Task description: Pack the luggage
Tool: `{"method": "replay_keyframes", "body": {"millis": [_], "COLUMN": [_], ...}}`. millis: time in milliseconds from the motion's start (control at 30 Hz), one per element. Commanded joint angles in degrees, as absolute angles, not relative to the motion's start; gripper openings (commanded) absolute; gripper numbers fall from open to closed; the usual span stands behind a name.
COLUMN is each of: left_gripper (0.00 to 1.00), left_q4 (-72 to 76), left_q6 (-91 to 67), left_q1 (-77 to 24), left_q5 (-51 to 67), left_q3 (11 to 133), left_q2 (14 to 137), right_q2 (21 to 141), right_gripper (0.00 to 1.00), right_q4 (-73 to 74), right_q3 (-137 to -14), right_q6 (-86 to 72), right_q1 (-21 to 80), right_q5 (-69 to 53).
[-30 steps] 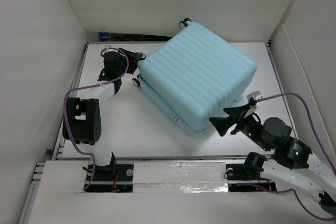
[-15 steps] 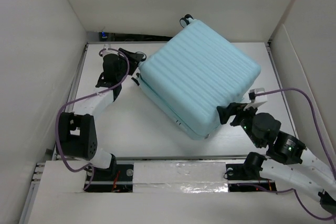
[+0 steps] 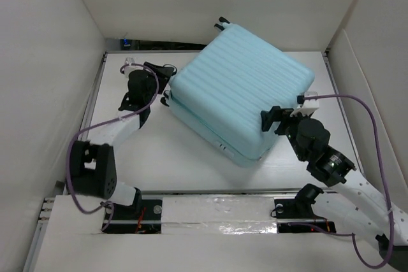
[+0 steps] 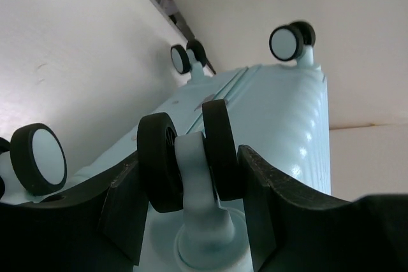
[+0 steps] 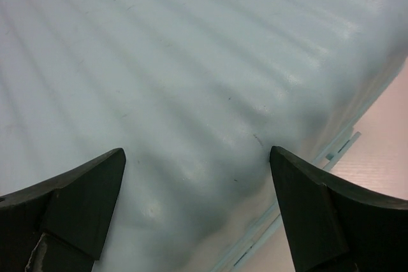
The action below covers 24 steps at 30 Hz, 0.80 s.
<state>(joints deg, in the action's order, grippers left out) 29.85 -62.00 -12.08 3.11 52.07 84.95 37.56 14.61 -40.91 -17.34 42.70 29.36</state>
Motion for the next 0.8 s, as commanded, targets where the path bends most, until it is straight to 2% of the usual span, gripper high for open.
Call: {"method": "replay_keyframes", "body": {"millis": [0, 67, 100, 200, 300, 333, 400, 433, 467, 600, 633, 767], "left_gripper": [0.0, 0.0, 0.0, 0.0, 0.0, 0.0, 0.0, 0.0, 0.0, 0.0, 0.0, 0.0], "left_q4": [45.5, 44.3, 44.5, 51.2, 60.0, 60.7, 56.7, 51.6, 43.6, 40.8, 40.8, 41.1], "left_q6": [-52.8, -51.0, -52.1, -55.9, -61.2, -62.8, -59.7, -56.0, -48.7, -47.1, -47.1, -47.1], "left_q1": [-13.9, -13.9, -13.9, -13.1, -15.1, -16.2, -20.4, -21.6, -22.2, -19.7, -19.7, -22.0], "left_q5": [6.6, 3.7, 3.9, 7.0, 12.8, 15.3, 14.4, 11.9, 5.5, 3.8, 3.3, 0.5], "left_q3": [55.2, 52.9, 52.1, 48.9, 48.3, 48.9, 52.0, 53.7, 56.4, 52.1, 50.5, 43.1], "left_q2": [64.5, 66.1, 71.1, 82.9, 87.6, 86.5, 78.2, 74.6, 71.7, 58.9, 56.6, 51.7], "right_q2": [42.4, 42.9, 43.0, 42.4, 44.2, 45.4, 46.2, 47.4, 48.0, 52.7, 53.9, 58.1], "right_gripper": [1.0, 1.0, 1.0, 1.0, 0.99, 0.92, 0.86, 0.78, 0.78, 0.89, 0.95, 1.0], "right_q4": [5.7, 4.3, 4.5, 4.8, 7.0, 7.0, 4.9, 4.6, 4.7, 2.6, 1.9, 1.0], "right_q3": [-39.9, -40.0, -39.9, -38.7, -38.9, -39.0, -39.3, -39.9, -40.6, -43.9, -45.2, -48.1], "right_q6": [-13.1, -13.0, -12.9, -11.8, -10.0, -10.0, -9.8, -9.8, -9.7, -8.4, -8.3, -8.4], "right_q1": [39.5, 36.4, 35.7, 34.9, 34.9, 34.9, 34.9, 34.9, 34.9, 31.8, 30.8, 27.4], "right_q5": [13.6, 9.1, 7.8, 4.0, 0.6, 0.5, 0.4, 0.4, 0.4, -1.7, -3.0, -8.9]}}
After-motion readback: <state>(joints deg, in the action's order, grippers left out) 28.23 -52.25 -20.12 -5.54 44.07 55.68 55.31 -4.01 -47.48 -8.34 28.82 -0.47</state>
